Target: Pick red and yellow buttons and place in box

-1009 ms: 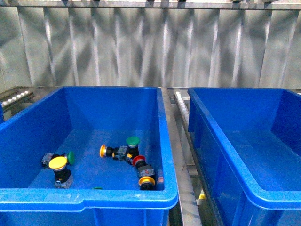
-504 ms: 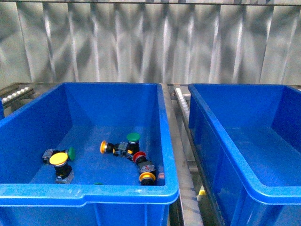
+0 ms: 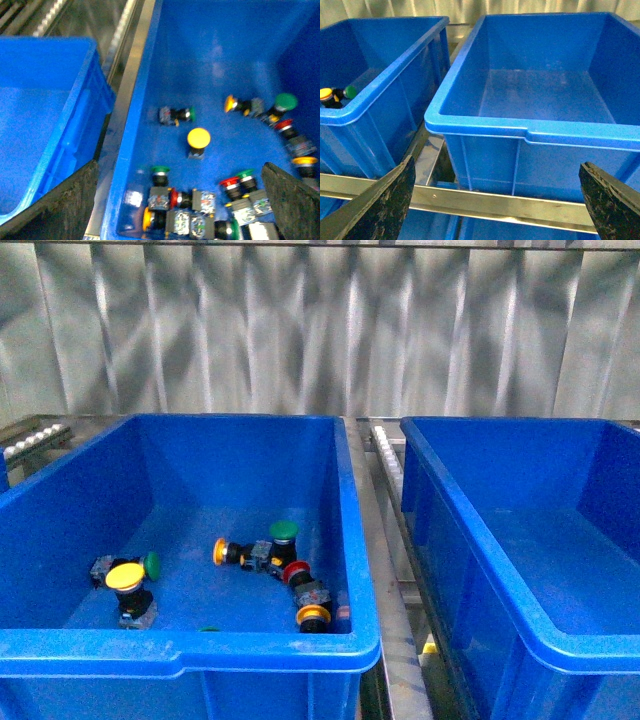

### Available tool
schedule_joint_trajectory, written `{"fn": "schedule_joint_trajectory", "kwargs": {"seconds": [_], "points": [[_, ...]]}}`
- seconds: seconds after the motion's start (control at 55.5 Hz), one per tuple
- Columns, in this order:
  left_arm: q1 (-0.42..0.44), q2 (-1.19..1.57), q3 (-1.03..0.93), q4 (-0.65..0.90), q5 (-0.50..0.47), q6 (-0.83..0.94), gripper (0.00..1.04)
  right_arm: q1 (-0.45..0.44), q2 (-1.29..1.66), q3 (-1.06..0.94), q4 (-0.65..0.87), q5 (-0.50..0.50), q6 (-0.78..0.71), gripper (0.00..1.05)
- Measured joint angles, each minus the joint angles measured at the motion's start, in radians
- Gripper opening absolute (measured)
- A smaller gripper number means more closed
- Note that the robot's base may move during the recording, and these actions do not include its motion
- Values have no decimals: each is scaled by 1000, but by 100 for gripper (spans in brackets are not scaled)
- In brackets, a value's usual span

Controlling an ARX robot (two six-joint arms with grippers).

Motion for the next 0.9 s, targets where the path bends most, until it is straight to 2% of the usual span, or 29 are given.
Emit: {"fn": "schedule_joint_trajectory", "kwargs": {"seconds": [0.144,0.162,0.378,0.9], "points": [[-9,234,173,-79,-48,-41,97,0,0,0,0,0,0,98],[-26,353,262,-120,-59,-75,97,0,0,0,0,0,0,98],[-39,539,354,-161,-146,-87,97,0,0,0,0,0,0,98],[-37,780,480,-170,-127,-144,97,0,0,0,0,0,0,98]]}}
